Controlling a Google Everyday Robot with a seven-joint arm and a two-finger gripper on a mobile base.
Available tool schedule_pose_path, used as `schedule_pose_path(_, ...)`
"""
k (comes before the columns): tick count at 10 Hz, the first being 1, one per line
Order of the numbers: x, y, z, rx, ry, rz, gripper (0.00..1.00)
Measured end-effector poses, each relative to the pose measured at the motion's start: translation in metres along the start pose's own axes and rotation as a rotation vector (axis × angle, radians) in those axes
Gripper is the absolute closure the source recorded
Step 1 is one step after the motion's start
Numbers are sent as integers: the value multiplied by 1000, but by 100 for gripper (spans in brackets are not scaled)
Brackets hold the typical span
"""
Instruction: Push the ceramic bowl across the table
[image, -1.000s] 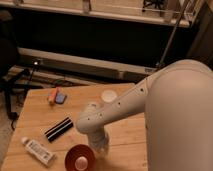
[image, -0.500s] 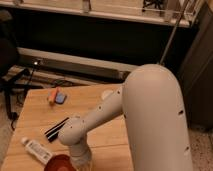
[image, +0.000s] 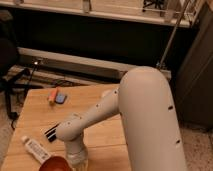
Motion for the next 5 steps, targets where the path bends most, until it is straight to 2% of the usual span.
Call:
schedule_pose_path(2, -3, -25, -12, 40, -2, 61, 100)
schedule_pose_path(4, -5, -46, -33, 84, -37, 108, 100)
schedule_pose_path(5, -8, -55, -45, 100, -70, 124, 100)
